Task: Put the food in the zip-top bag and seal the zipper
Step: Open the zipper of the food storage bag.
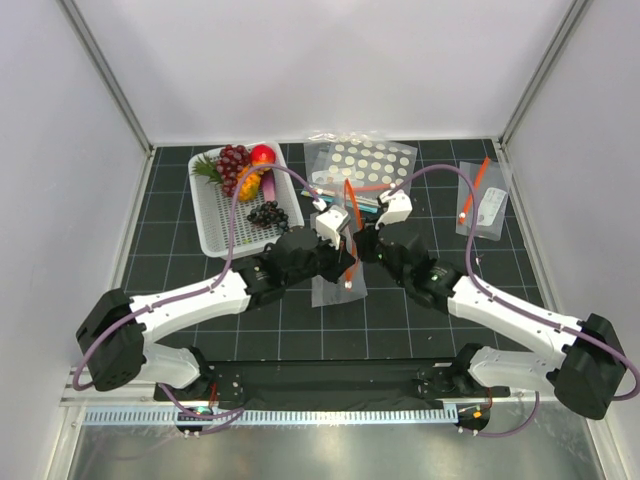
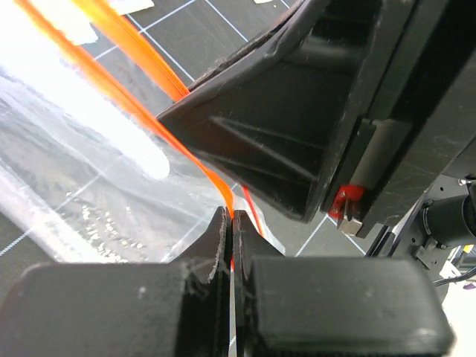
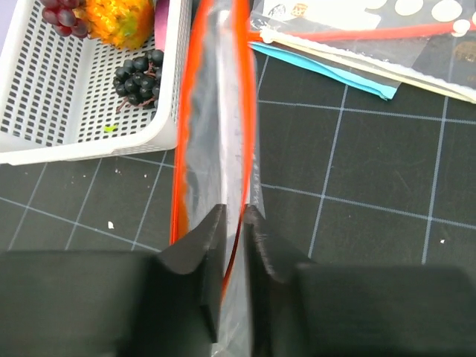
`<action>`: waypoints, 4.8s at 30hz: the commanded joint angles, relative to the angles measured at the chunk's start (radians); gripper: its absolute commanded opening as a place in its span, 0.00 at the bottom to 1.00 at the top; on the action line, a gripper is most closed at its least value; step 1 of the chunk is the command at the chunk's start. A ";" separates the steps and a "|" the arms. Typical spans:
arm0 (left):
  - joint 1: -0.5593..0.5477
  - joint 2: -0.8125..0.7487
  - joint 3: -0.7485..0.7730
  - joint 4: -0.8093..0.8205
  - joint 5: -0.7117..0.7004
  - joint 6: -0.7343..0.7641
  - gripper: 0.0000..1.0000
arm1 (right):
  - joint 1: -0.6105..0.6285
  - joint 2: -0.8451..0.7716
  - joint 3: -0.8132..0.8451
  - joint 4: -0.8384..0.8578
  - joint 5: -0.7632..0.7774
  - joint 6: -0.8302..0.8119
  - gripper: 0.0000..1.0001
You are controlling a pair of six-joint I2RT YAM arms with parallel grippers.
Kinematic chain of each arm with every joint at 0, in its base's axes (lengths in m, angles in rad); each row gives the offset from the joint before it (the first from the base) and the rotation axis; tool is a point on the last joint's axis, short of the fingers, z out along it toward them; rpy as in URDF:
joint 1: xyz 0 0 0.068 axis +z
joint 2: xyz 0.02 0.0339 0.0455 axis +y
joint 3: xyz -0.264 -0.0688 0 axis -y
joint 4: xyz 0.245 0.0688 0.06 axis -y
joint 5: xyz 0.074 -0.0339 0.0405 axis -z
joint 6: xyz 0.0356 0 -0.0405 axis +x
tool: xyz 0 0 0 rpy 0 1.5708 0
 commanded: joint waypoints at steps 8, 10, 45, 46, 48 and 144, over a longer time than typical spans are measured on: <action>-0.003 -0.122 0.026 -0.022 -0.067 -0.033 0.00 | 0.006 -0.112 0.094 -0.115 0.129 -0.042 0.01; -0.003 -0.146 0.031 -0.022 -0.052 -0.055 0.02 | 0.006 -0.152 0.127 -0.166 0.166 -0.075 0.01; 0.139 -0.287 -0.201 0.072 -0.277 -0.292 0.88 | 0.194 0.094 0.184 -0.076 0.217 -0.214 0.01; 0.139 -0.307 -0.213 0.083 -0.288 -0.297 0.87 | 0.194 0.100 0.180 -0.063 0.209 -0.212 0.01; 0.138 -0.353 -0.233 0.090 -0.311 -0.305 0.87 | 0.193 0.112 0.175 -0.049 0.193 -0.209 0.01; 0.139 0.088 0.077 -0.195 -0.299 -0.208 0.52 | 0.153 0.199 0.302 -0.361 0.861 -0.142 0.17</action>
